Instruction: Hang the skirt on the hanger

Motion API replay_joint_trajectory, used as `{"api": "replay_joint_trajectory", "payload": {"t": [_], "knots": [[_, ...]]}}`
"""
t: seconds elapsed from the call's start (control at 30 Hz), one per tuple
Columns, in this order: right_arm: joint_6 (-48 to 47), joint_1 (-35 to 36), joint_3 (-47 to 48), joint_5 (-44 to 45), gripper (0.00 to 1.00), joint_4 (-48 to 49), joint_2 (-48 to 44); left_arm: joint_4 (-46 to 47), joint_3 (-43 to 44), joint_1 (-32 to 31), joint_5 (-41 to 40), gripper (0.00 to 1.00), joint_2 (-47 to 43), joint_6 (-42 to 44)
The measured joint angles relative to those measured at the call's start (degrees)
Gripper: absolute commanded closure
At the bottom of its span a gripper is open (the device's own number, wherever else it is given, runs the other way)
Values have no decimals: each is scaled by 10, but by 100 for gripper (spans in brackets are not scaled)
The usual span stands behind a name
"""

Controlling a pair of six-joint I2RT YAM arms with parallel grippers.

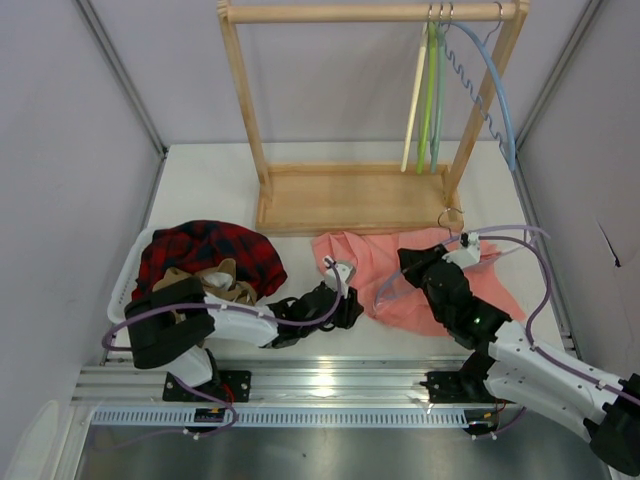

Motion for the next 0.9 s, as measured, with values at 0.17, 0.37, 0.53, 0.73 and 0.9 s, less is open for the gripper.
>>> {"api": "replay_joint_trajectory", "payload": {"t": [0.17, 0.37, 0.53, 0.73, 0.9], "knots": [[12, 14, -9, 4, 100, -5, -4, -23, -8, -2, -2, 48, -44, -7], [15, 27, -9, 12, 100, 7, 9, -62, -25, -17, -17, 48, -164, -19], [14, 32, -9, 17, 100, 22, 41, -87, -27, -59, -40, 48, -245, -20], [9, 35, -3, 22, 100, 42, 71, -91, -34, -91, -49, 51, -237, -38], [-12, 32, 17, 21, 100, 55, 101, -68, -31, -116, -49, 50, -180, -46]]}}
